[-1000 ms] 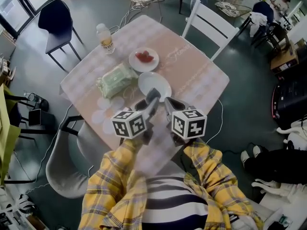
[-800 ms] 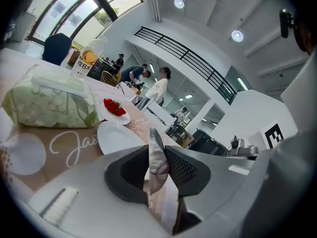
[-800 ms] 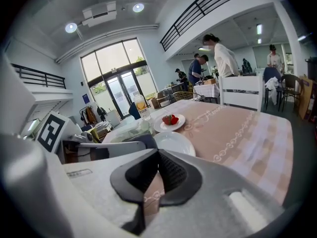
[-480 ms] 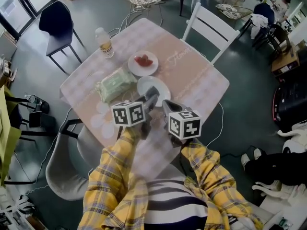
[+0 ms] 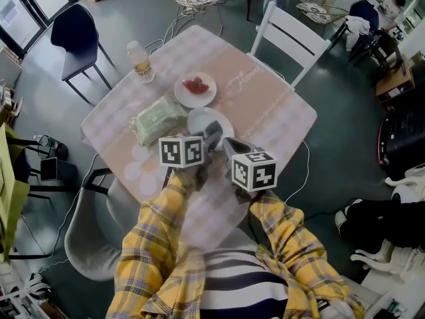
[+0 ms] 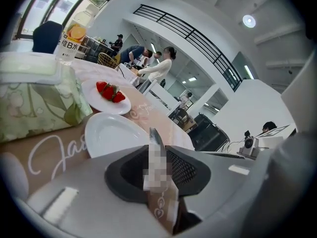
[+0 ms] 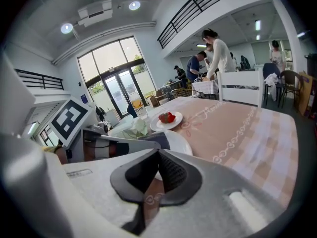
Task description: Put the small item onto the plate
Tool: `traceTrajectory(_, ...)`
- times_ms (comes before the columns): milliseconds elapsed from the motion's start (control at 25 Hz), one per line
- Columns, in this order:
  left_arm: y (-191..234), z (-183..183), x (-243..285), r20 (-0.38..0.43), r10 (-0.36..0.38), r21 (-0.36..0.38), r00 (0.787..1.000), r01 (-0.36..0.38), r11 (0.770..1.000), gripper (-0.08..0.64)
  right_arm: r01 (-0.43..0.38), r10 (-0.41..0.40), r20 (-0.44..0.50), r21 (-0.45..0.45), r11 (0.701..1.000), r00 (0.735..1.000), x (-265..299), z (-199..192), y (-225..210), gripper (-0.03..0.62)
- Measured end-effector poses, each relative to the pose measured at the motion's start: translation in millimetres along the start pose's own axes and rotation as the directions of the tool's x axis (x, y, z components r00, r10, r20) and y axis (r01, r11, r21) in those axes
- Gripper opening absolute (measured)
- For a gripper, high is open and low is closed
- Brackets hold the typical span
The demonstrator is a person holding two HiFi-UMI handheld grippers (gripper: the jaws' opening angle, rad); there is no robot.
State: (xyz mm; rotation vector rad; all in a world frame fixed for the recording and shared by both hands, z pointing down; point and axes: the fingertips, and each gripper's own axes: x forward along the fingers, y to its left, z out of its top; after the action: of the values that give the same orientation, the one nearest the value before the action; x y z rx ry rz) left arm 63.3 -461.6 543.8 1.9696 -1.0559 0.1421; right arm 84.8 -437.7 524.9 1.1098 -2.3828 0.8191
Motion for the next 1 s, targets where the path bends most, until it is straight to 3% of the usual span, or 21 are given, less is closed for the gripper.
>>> traceTrajectory(160, 3, -1, 2, -0.016, 0.000, 0.005, 1.000, 0.000, 1.000, 0.094, -0.009, 0.008, -0.010, -0.008, 1.000, 1.000, 3, -1, 4, 0.002)
traceTrajectory(280, 7, 2, 1, -0.009, 0.032, 0.049, 0.999, -0.032, 0.998, 0.107, -0.010, 0.010, -0.012, -0.009, 1.000, 1.000, 4, -1, 5, 0.002)
traceTrajectory(520, 25, 19, -9, 0.076, 0.162, 0.134, 0.984, -0.171, 0.976, 0.275, -0.003, 0.003, -0.016, -0.010, 1.000, 1.000, 5, -4, 2, 0.002)
traceTrajectory(640, 30, 29, -21, 0.165, 0.187, 0.131, 0.968, -0.209, 0.969, 0.274, -0.003, 0.003, -0.015, -0.009, 1.000, 1.000, 4, -6, 2, 0.002)
traceTrajectory(800, 19, 29, -31, 0.222, 0.128, 0.122, 0.967, -0.158, 0.980, 0.141, 0.001, -0.001, -0.009, 0.001, 1.000, 1.000, 1, -7, 1, 0.002)
traceTrajectory(1000, 8, 13, -42, 0.227, 0.122, 0.148, 0.966, -0.158, 0.976, 0.000, 0.005, -0.006, -0.004, -0.002, 1.000, 1.000, -4, -9, 4, 0.002)
